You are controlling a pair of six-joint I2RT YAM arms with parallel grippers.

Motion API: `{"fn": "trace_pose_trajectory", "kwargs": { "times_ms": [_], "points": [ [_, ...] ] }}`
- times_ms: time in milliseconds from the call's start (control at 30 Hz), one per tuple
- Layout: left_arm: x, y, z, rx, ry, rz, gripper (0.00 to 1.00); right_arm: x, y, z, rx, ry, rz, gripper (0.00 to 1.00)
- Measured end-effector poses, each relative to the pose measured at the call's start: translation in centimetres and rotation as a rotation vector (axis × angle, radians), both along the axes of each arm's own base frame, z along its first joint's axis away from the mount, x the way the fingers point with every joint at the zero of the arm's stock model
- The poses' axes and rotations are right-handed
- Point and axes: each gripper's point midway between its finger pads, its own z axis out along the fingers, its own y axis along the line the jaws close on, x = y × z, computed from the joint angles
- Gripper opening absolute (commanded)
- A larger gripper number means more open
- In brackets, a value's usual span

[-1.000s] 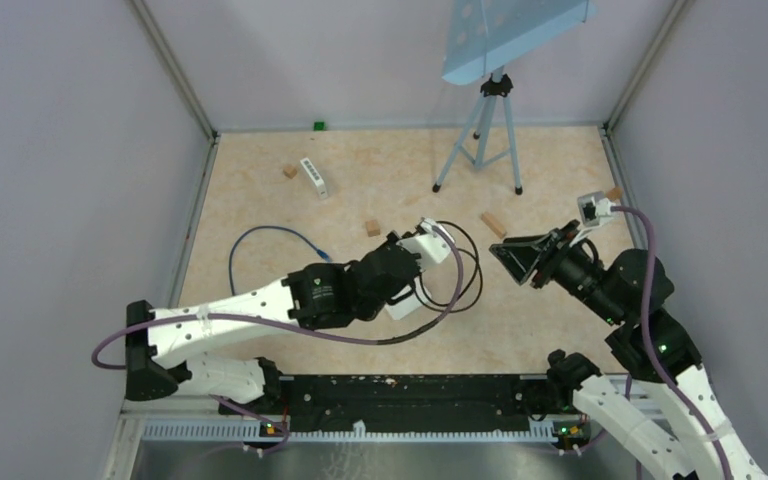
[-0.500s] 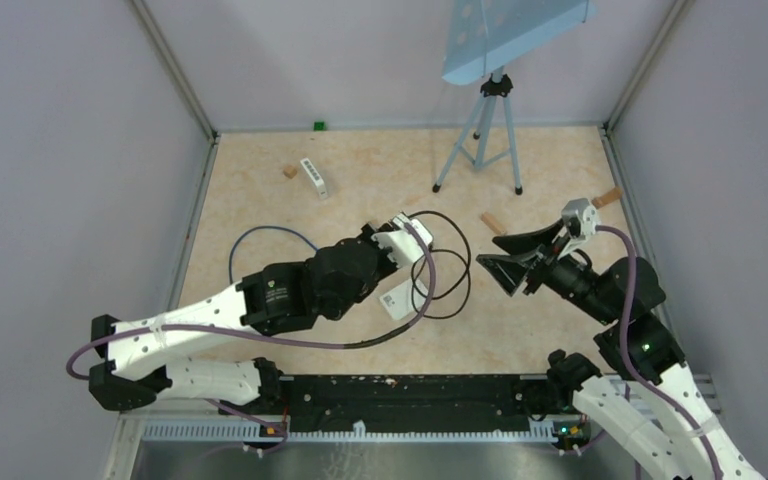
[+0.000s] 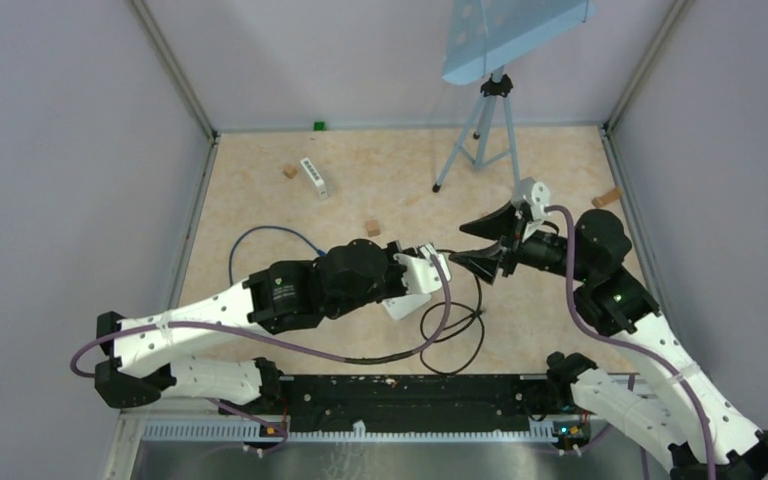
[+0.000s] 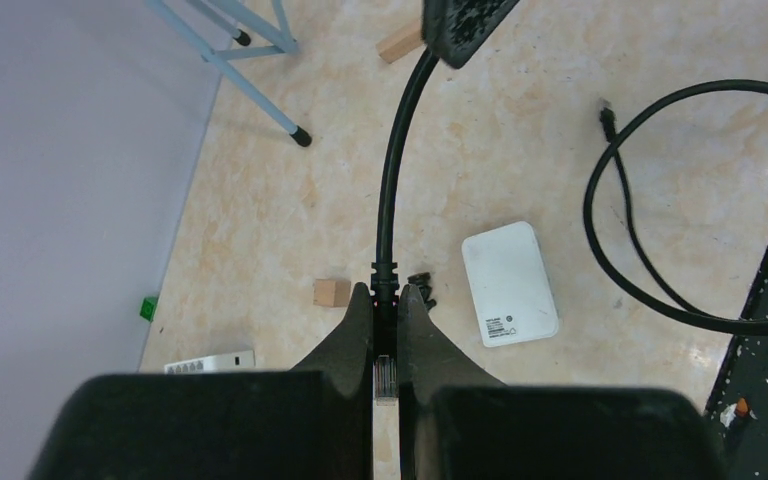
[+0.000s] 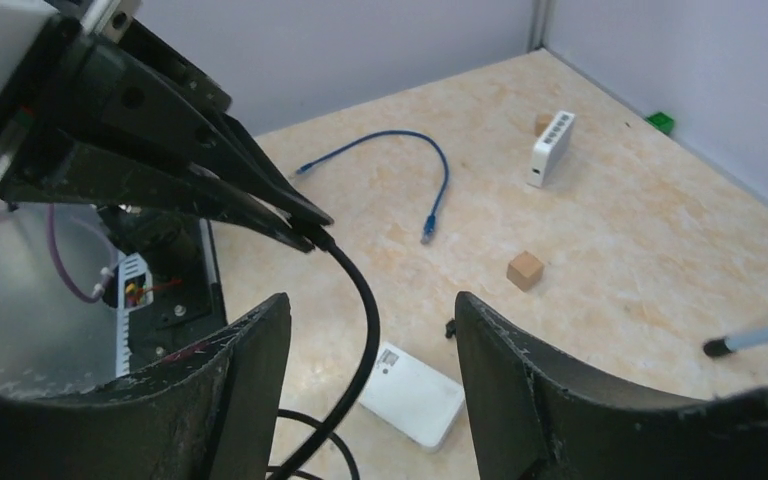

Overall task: Insert the plug into the switch port
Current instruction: Pick up the connector from the center of the board.

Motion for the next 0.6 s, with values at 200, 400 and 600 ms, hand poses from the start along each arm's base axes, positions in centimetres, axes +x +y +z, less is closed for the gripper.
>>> {"fn": "trace_pose_trajectory", "kwargs": {
  "times_ms": [200, 400, 600],
  "points": [
    [-1.5, -0.9, -0.7, 0.031, 0.025, -0.122, 0.0, -0.9, 1.9, -0.4, -0.045, -0.042, 0.169, 0.63],
    [-3.5, -1.3, -1.4, 0.055, 0.061, -0.258, 0.0, -3.6, 3.8, -1.3, -0.092, -0.14, 0.344, 0.62],
    [-4.7, -1.2, -1.2, 0.049, 0.081, -0.319, 0.0, -5.8, 6.0, -3.9, -0.172, -0.161, 0.449, 0.53]
  ]
}}
